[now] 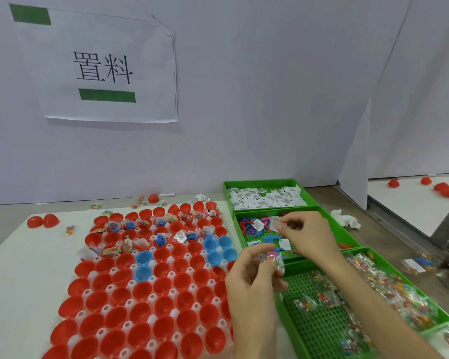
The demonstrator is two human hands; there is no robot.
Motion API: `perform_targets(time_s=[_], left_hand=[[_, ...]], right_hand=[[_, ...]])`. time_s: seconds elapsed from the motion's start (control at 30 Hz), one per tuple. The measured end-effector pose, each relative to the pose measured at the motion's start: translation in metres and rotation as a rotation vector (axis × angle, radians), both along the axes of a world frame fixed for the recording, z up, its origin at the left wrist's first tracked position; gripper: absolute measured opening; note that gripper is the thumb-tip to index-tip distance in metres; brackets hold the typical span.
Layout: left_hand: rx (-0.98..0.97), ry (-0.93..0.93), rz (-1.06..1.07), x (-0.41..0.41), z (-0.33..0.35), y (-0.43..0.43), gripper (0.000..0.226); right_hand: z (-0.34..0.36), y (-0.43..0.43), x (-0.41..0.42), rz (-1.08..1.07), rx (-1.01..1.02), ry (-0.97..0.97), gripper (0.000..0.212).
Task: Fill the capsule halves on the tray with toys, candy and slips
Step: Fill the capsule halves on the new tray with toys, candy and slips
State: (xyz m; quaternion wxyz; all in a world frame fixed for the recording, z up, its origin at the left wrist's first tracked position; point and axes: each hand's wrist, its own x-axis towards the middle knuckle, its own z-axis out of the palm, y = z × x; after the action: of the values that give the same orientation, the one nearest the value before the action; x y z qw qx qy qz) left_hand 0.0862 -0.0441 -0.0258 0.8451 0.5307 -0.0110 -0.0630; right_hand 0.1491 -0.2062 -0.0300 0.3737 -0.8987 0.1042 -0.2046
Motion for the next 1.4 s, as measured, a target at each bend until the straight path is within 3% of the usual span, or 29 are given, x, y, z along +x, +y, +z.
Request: perform_targets(time_s=[0.27,0.37,0.47,0.63,0.9,0.97,1.1,1.17,1.27,1.33,1.4], left_hand=[[-0.038,-0.004,0.003,-0.001,0.000,-0.001,0.020],[-0.041,0.012,0.006,0.001,0.000,0.000,0.019],[-0.053,0.008,-0.002,0.003,0.001,0.000,0.017],[-0.091,0.013,-0.001,0.003,-0.002,0.004,0.013],[-0.186,0.061,-0.002,0.002,0.000,0.001,0.020],[-0.152,0.022,0.009,0.000,0.000,0.002,0.015],[-0.131,0.035,0.028,0.003,-0.004,0.004,0.014],[-0.128,0.039,0.033,0.005,-0.005,0.005,0.014],[-0.120,0.024,0.045,0.005,-0.006,0.005,0.014],[-0.109,0.014,0.048,0.005,-0.007,0.005,0.014],[-0.099,0.007,0.051,0.005,-0.008,0.004,0.015]], right_hand=[[-0.001,-0.003,-0.041,-0.040,0.096,-0.190,0.019],[0.008,0.004,-0.052,0.051,0.138,-0.372,0.021],[0.021,0.018,-0.060,0.229,-0.003,-0.509,0.012],[0.026,0.029,-0.067,0.409,-0.125,-0.462,0.018],[0.028,0.024,-0.071,0.438,-0.145,-0.371,0.023],[0.030,0.024,-0.071,0.468,-0.096,-0.327,0.027],[0.034,0.013,-0.070,0.471,0.193,-0.195,0.028],[0.034,-0.004,-0.069,0.419,0.103,-0.016,0.022],[0.027,-0.024,-0.070,0.435,-0.233,0.419,0.010],[0.021,-0.026,-0.069,0.450,-0.264,0.592,0.018],[0.016,-0.025,-0.067,0.446,-0.256,0.638,0.022]])
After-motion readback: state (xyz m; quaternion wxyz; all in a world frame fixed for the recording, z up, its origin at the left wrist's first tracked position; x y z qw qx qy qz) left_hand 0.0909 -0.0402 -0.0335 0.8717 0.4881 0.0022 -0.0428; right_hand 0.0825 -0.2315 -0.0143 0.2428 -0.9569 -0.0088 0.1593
